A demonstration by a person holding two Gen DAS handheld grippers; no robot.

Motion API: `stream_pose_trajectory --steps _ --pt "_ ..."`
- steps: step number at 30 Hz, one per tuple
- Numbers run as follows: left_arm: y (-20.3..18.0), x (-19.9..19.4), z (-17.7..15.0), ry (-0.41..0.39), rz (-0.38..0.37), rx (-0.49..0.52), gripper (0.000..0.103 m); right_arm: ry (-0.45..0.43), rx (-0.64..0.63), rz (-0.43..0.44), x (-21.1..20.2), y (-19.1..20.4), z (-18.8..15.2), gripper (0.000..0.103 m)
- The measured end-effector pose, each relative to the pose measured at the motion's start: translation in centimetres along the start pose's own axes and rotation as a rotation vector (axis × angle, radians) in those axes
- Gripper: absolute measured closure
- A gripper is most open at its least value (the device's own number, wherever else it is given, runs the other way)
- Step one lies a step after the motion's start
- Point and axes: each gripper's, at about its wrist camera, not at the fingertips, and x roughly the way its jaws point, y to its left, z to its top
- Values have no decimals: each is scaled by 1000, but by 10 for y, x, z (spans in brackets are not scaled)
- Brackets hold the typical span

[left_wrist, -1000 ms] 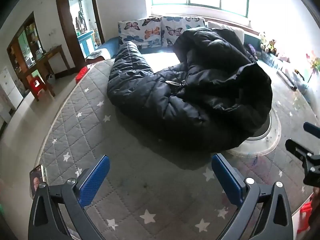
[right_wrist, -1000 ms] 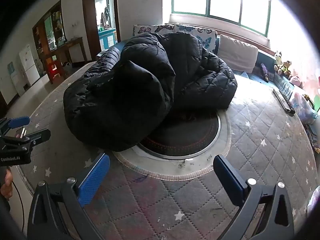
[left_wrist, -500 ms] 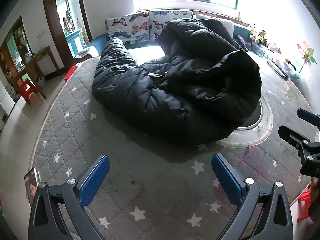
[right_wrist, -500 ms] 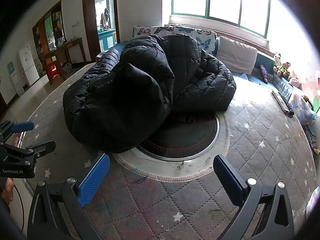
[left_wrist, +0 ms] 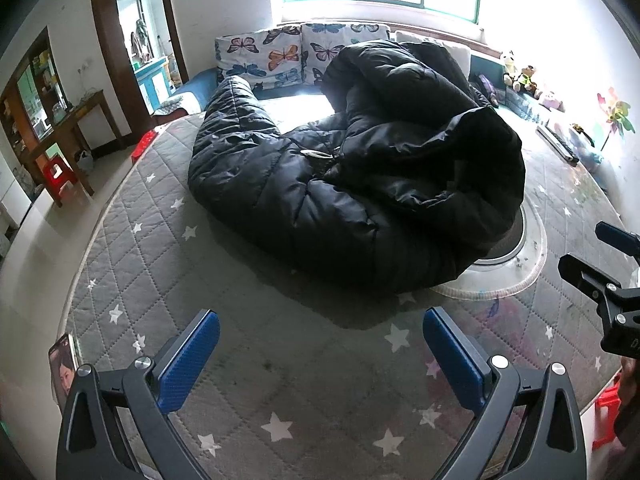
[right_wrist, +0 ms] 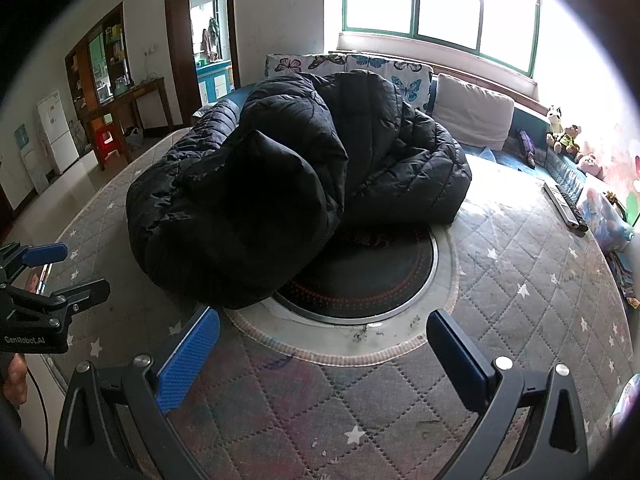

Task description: Fold large clothes

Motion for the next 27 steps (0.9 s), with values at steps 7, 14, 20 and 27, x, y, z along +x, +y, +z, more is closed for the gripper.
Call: stream_pose_trajectory --steps 7,14,20,27 --pt "-1 -1 -1 -4 3 7 0 -6 -3 -4 -1 2 2 0" --pt "-1 0 -1 -7 1 5 0 -13 -8 0 -3 4 3 0" --pt "0 -1 0 -9 -2 4 0 -18 -14 2 -3 6 5 0" --pt "2 -2 0 -9 -4 5 0 -23 -20 4 -4 7 6 0"
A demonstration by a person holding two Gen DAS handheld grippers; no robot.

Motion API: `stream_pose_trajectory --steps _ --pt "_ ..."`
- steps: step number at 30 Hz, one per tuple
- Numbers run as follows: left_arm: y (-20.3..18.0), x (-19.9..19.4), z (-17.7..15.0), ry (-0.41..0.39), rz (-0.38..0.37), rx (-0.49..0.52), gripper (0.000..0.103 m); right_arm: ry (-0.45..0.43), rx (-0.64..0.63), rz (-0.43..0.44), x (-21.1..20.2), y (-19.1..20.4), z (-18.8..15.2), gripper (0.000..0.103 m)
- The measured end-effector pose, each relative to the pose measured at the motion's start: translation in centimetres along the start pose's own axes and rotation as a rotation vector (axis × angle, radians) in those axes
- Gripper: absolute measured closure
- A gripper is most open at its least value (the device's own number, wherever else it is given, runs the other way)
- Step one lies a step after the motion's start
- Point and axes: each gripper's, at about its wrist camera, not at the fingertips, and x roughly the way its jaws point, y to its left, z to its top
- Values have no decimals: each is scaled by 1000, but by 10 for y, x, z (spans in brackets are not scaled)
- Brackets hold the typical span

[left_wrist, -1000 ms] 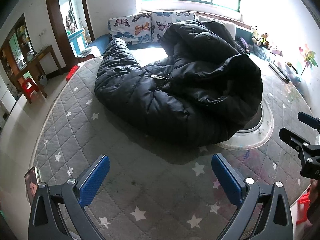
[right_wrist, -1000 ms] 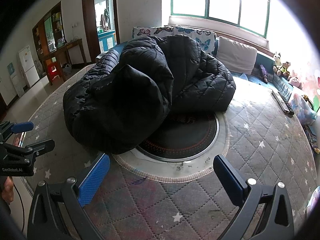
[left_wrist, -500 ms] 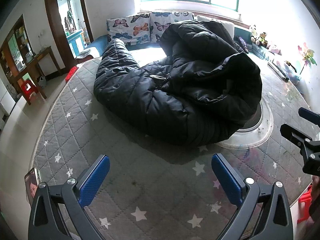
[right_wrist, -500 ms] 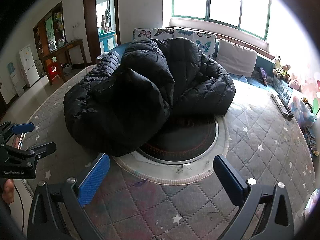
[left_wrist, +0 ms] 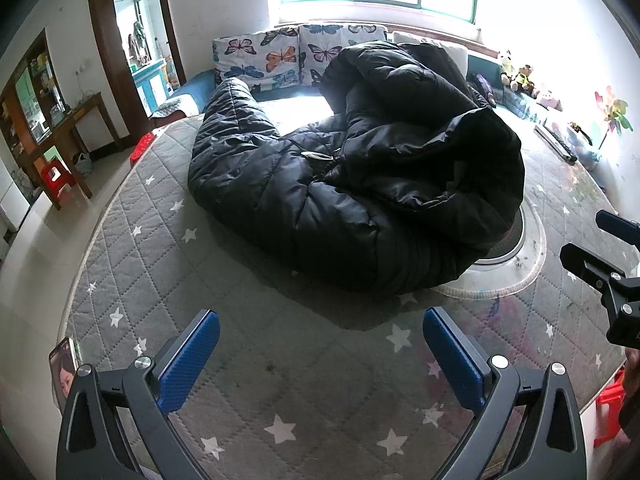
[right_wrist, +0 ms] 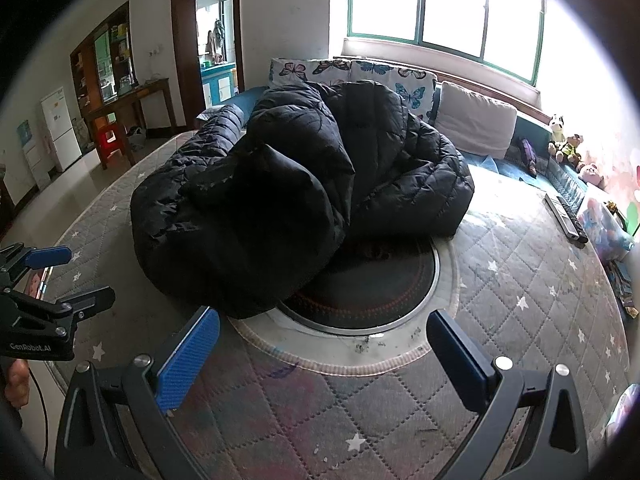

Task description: Fold large clothes

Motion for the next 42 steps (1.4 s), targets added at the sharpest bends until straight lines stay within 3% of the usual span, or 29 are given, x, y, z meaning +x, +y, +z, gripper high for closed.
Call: stream_pose_trajectory --steps 42 --pt "7 10 18 6 -6 22 0 -14 -53 8 4 3 18 0"
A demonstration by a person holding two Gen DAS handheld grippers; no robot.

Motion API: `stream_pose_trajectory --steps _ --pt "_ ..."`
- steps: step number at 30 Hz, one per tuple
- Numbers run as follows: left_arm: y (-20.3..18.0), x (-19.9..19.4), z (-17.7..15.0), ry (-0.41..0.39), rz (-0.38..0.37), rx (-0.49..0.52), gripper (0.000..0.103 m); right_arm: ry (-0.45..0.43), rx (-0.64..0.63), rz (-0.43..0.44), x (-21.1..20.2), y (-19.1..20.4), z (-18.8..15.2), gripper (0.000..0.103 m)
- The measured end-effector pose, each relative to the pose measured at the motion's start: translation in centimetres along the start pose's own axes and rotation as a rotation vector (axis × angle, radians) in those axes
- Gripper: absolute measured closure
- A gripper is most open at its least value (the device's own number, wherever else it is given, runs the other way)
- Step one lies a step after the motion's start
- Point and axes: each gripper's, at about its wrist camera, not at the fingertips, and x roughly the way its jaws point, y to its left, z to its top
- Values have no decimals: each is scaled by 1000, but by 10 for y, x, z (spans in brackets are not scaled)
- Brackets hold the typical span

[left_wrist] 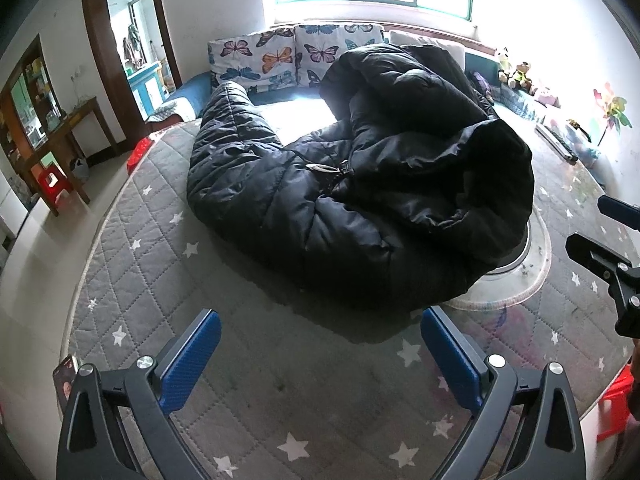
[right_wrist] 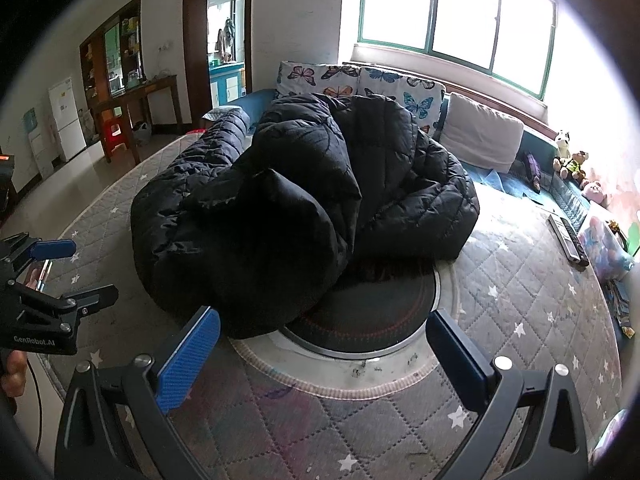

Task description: Fold large clothes

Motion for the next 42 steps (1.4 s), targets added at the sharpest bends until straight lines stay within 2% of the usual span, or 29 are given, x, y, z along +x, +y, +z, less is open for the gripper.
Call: stream_pose_trajectory --steps 4,9,14,18,25,28,34,37,40,41,42 --pt "2 2 4 -1 -20 3 0 -1 -15 6 2 -1 6 0" --pt "-2 5 11 6 -78 21 0 4 -55 -1 7 -2 14 0" --pt "0 13 20 14 -84 24 0 8 -60 20 13 -6 25 0" --pt "16 20 31 34 -82 -18 0 -5 -85 29 14 -8 39 0" --pt "56 22 57 22 6 -90 0 -9 -58 85 28 -12 80 0" --pt "75 29 68 28 20 -127 0 5 -62 126 45 -6 99 0" --pt "98 53 77 71 10 -187 0 53 -128 155 83 17 119 0" --pt "103 72 77 114 -39 -227 0 98 -159 142 103 28 120 0" --pt "101 88 73 149 -96 -249 0 125 -192 73 118 32 118 17" --pt "99 93 72 164 -111 -252 2 135 -196 65 120 30 116 24" --pt "98 98 70 184 -142 -259 10 137 -187 70 120 28 114 28"
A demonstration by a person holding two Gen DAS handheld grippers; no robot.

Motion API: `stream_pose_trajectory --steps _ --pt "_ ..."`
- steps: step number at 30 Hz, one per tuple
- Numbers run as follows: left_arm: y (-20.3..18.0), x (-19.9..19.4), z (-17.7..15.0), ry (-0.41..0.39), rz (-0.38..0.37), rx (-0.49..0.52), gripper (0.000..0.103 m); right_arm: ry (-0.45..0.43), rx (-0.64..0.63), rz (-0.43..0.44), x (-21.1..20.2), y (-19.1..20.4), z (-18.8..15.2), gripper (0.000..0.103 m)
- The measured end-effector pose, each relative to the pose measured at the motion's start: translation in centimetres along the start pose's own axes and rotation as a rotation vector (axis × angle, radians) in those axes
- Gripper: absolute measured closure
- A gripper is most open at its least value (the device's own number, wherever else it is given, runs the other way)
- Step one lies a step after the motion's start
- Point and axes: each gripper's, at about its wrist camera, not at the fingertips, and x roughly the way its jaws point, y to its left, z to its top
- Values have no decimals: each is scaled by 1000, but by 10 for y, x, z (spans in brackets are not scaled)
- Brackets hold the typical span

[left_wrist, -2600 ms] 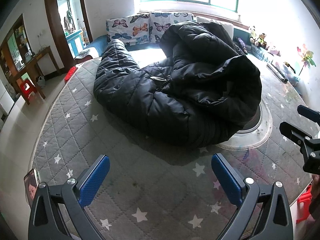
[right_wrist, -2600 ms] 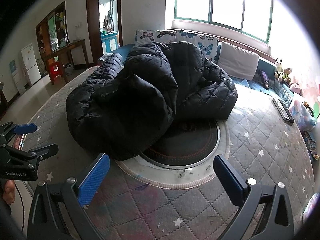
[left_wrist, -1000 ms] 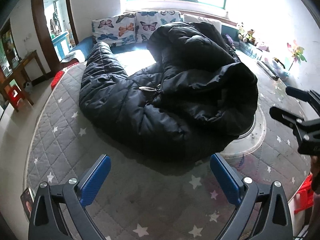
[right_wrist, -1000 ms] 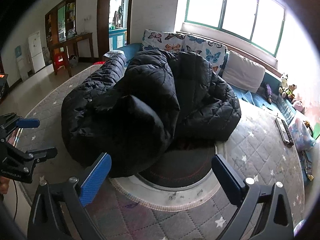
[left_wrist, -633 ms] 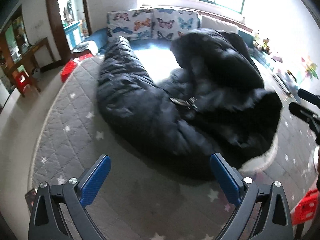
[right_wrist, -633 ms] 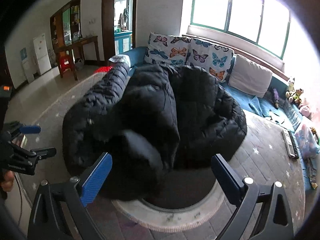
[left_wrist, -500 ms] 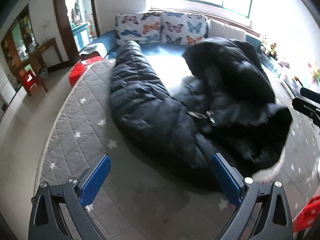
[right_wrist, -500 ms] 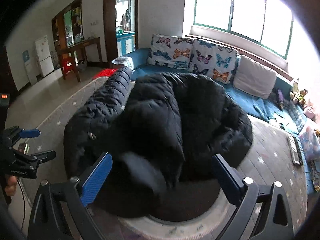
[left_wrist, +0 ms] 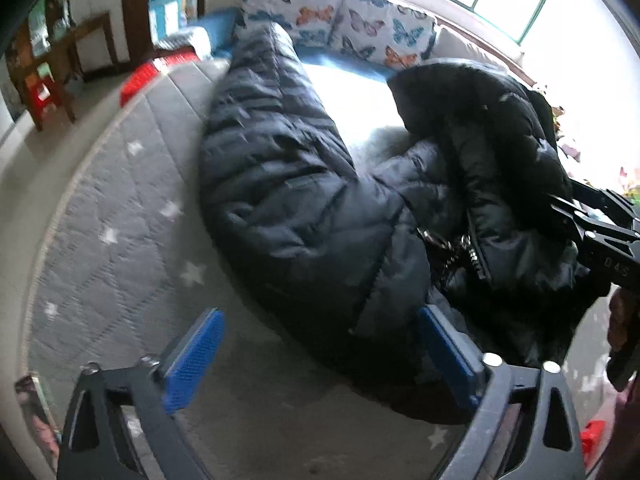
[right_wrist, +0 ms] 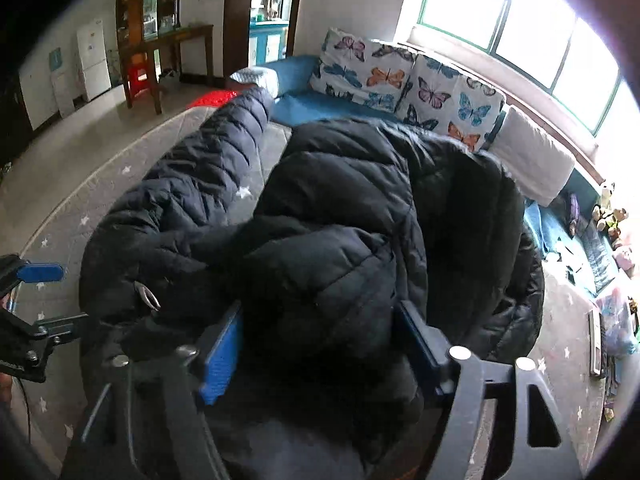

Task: Fold large clothes
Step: 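Reach into the black jacket and close both grippers on its fabric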

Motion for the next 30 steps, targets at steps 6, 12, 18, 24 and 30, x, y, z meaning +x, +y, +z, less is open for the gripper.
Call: stream_pose_trajectory --steps 6,12,18,24,30 --pt "-1 11 -6 29 -81 -15 51 -48 37 8 -36 -11 -11 50" --pt "-7 -12 -23 15 -121 49 72 -74 59 40 -81 -20 -32 58" --pt "-13 -38 -49 33 -151 123 76 -77 108 67 -124 -33 -75 61" --pt "-26 -54 -90 65 -117 229 77 10 167 53 -137 -38 -138 63" --pt "-42 -67 -119 97 -75 313 76 171 288 74 -104 -56 -190 62"
